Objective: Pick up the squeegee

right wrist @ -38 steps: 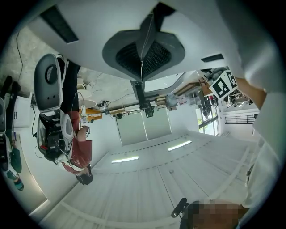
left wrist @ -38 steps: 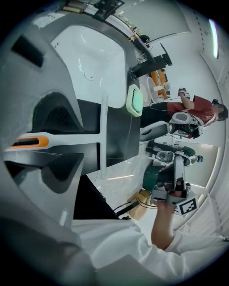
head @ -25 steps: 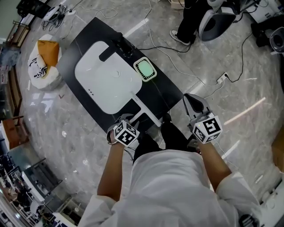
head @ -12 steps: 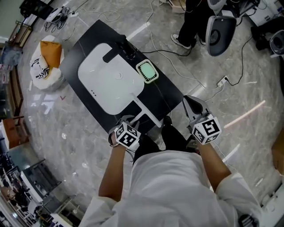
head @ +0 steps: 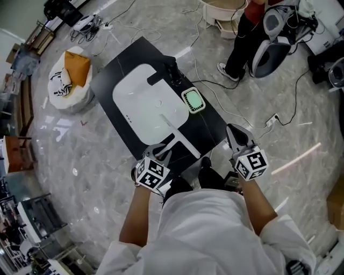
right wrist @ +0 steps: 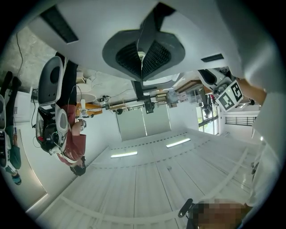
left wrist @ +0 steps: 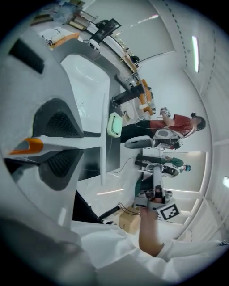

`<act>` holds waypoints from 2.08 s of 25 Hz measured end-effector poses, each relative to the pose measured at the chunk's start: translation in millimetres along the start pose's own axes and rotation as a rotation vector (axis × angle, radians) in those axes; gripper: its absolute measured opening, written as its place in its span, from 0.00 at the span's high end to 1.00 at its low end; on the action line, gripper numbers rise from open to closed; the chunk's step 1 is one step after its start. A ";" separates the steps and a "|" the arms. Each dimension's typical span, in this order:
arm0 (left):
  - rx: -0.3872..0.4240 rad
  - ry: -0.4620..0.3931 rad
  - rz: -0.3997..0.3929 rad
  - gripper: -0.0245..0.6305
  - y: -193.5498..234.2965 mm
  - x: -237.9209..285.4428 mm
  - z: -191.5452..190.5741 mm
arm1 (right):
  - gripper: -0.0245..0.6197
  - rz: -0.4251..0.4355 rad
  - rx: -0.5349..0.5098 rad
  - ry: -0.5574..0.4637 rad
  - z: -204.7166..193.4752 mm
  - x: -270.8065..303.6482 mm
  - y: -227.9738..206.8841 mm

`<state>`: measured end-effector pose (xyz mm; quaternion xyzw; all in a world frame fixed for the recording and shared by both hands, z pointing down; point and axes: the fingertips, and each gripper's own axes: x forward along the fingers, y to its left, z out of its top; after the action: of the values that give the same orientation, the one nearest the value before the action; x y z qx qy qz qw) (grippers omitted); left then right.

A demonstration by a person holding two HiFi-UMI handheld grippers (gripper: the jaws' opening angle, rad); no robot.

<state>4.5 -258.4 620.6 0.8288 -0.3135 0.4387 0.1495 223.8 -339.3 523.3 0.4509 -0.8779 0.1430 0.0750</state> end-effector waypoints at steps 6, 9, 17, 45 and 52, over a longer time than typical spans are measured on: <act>-0.083 -0.320 0.062 0.82 34.3 -77.0 60.9 | 0.94 0.003 -0.036 -0.039 30.2 8.6 13.0; -0.108 -0.478 0.078 0.82 46.8 -116.7 94.5 | 0.94 0.020 -0.050 -0.069 48.7 13.5 20.7; -0.140 -0.918 0.032 0.82 59.7 -218.8 160.9 | 0.94 0.086 -0.101 -0.186 115.5 12.0 49.5; -0.226 -1.396 -0.225 0.82 48.3 -315.8 170.0 | 0.94 0.205 -0.192 -0.399 215.4 -36.6 107.6; -0.240 -1.398 -0.243 0.82 44.9 -314.2 168.0 | 0.94 0.223 -0.186 -0.397 212.9 -39.3 109.8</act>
<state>-49.7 -258.3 265.6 0.9226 -0.2876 -0.2517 0.0515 156.8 -316.2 291.1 0.3615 -0.9292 -0.0226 -0.0741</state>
